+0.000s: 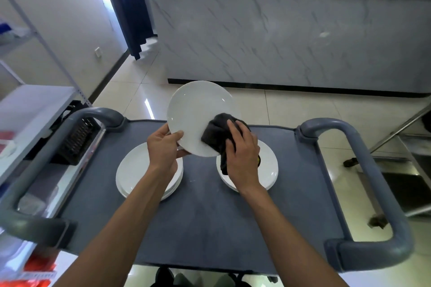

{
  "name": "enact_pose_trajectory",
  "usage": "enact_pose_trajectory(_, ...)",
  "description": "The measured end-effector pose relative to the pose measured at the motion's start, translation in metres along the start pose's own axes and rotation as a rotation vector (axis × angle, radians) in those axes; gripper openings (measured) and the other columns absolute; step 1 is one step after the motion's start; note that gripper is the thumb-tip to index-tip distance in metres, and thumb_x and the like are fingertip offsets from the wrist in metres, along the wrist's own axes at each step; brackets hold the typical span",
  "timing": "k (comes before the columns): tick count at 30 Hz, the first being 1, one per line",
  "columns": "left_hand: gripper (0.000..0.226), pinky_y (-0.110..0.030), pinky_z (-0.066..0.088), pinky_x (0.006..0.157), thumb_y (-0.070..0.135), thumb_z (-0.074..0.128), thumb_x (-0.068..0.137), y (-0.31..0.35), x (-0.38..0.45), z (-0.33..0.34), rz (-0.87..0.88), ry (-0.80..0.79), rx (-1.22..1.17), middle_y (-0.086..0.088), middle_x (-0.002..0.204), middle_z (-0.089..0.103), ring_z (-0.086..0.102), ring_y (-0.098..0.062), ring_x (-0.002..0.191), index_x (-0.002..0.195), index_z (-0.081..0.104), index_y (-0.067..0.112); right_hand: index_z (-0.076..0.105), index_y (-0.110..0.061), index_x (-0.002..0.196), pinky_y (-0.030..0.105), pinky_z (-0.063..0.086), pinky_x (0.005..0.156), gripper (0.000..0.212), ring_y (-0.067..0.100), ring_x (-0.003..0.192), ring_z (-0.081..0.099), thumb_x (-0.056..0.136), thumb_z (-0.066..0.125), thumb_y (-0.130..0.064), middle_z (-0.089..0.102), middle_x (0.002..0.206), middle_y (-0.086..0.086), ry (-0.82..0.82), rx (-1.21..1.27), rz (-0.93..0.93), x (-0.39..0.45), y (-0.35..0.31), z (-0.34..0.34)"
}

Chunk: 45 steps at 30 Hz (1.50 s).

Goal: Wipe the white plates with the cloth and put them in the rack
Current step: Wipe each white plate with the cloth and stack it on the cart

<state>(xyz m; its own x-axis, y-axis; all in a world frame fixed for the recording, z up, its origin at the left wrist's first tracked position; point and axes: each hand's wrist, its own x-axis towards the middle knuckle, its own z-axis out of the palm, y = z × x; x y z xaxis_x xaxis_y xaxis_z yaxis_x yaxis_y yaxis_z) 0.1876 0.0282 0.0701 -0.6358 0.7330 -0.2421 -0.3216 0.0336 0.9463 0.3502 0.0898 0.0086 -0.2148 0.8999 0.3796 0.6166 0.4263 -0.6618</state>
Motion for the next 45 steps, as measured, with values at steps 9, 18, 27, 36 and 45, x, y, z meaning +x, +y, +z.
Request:
enact_pose_trajectory(9,0.034,-0.038,0.061,0.060,-0.005,0.055,0.094,0.006,-0.009,0.005,0.025,0.022,-0.046,-0.003,0.105,0.073,0.068,-0.029,0.090,0.121,0.069,0.010,0.048,-0.023,0.149,0.043,0.037,0.110,0.049,0.027,0.135,0.040,0.102,0.052,-0.011,0.043,0.154,0.004,0.077,0.083,0.022,-0.005,-0.006,-0.015)
enact_pose_trajectory(18,0.030,-0.046,0.063,0.070,-0.004,0.056,0.095,0.008,-0.018,0.018,0.065,0.023,-0.058,-0.008,0.107,0.072,0.069,-0.032,0.098,0.110,0.070,0.018,0.037,-0.022,0.155,0.034,0.025,0.116,0.053,0.023,0.142,0.029,0.104,0.050,-0.019,0.034,0.158,0.006,0.031,0.126,-0.023,-0.044,-0.036,-0.002)
enact_pose_trajectory(27,0.039,-0.042,0.063,0.063,-0.007,0.056,0.094,0.009,-0.019,0.003,0.035,0.004,-0.089,-0.012,0.116,0.072,0.069,-0.033,0.095,0.129,0.065,0.008,0.044,-0.022,0.152,0.044,0.035,0.108,0.050,0.029,0.141,0.037,0.103,0.047,-0.014,0.041,0.155,0.007,0.028,0.034,-0.052,-0.032,-0.022,-0.004)
enact_pose_trajectory(36,0.036,-0.036,0.061,0.057,-0.006,0.058,0.094,0.016,-0.014,-0.001,0.050,-0.040,0.002,-0.008,0.108,0.071,0.067,-0.031,0.090,0.122,0.066,0.014,0.051,-0.021,0.147,0.049,0.043,0.101,0.048,0.032,0.133,0.045,0.100,0.050,-0.011,0.049,0.148,0.008,0.071,0.016,-0.058,-0.004,-0.023,-0.005)
enact_pose_trajectory(45,0.028,-0.038,0.060,0.056,-0.005,0.061,0.092,0.028,-0.015,0.006,0.083,-0.171,0.081,-0.004,0.089,0.077,0.072,-0.030,0.085,0.103,0.074,0.018,0.054,-0.022,0.144,0.049,0.043,0.106,0.044,0.027,0.132,0.045,0.101,0.049,-0.016,0.052,0.145,0.005,0.135,0.036,-0.130,0.026,-0.050,-0.007)
